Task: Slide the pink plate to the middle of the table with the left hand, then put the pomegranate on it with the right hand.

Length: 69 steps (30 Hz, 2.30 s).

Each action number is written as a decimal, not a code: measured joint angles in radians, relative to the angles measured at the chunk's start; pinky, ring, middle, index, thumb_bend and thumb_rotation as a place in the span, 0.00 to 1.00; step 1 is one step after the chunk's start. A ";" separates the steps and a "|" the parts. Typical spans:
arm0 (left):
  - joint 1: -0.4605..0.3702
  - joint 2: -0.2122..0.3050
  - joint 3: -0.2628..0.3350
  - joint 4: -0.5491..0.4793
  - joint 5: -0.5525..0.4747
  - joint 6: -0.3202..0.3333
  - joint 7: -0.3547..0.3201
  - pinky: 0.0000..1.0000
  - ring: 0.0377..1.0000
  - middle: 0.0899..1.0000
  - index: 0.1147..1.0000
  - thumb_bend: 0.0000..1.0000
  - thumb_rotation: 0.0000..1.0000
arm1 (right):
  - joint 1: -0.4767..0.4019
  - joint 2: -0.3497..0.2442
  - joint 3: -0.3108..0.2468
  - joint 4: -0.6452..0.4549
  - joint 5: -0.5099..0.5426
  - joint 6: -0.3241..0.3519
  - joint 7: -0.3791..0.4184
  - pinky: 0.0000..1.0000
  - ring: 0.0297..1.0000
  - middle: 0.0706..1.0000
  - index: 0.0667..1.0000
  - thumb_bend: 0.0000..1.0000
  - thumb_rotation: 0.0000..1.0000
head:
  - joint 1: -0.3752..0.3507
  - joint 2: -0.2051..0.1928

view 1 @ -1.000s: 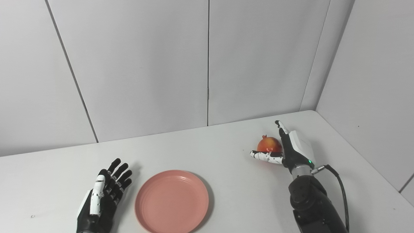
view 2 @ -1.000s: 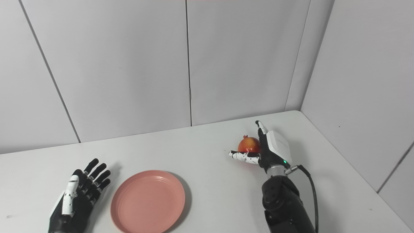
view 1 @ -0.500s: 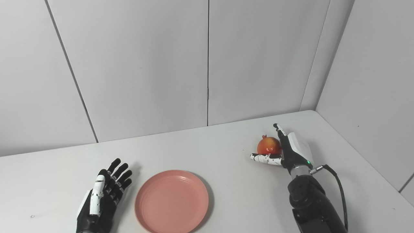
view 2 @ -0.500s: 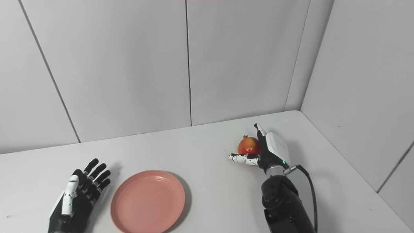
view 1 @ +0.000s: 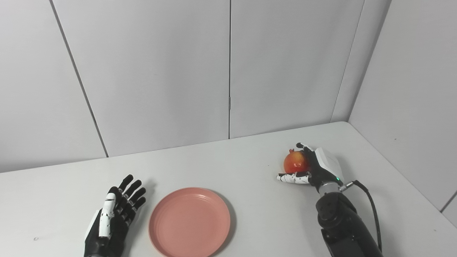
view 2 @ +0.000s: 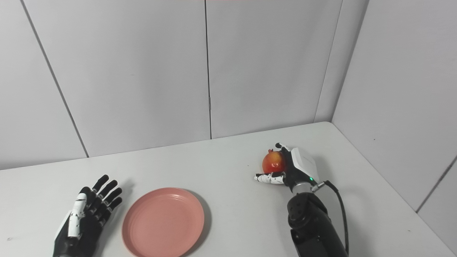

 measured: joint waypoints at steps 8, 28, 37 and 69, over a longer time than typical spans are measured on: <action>0.000 0.000 -0.001 0.000 0.000 0.000 -0.001 0.92 0.90 0.90 0.89 0.36 1.00 | -0.024 -0.037 0.054 0.060 0.000 -0.009 -0.050 0.43 0.49 0.53 0.46 0.55 0.13 | 0.002 0.000; 0.000 -0.004 -0.001 0.000 0.000 -0.001 0.001 0.91 0.89 0.89 0.87 0.36 1.00 | -0.011 -0.043 0.058 -0.079 0.018 -0.006 -0.081 0.35 0.43 0.43 0.46 0.53 0.00 | 0.031 -0.003; 0.002 -0.012 -0.009 0.000 0.007 -0.010 0.013 0.92 0.90 0.89 0.88 0.38 1.00 | 0.002 -0.040 0.092 -0.246 -0.009 -0.003 -0.076 0.34 0.41 0.42 0.48 0.53 0.00 | 0.074 -0.005; 0.044 -0.121 -0.117 -0.076 0.155 0.009 0.120 0.90 0.89 0.89 0.87 0.43 1.00 | 0.000 0.133 0.364 -0.385 -0.089 -0.055 0.077 0.27 0.33 0.39 0.50 0.52 0.00 | 0.465 0.040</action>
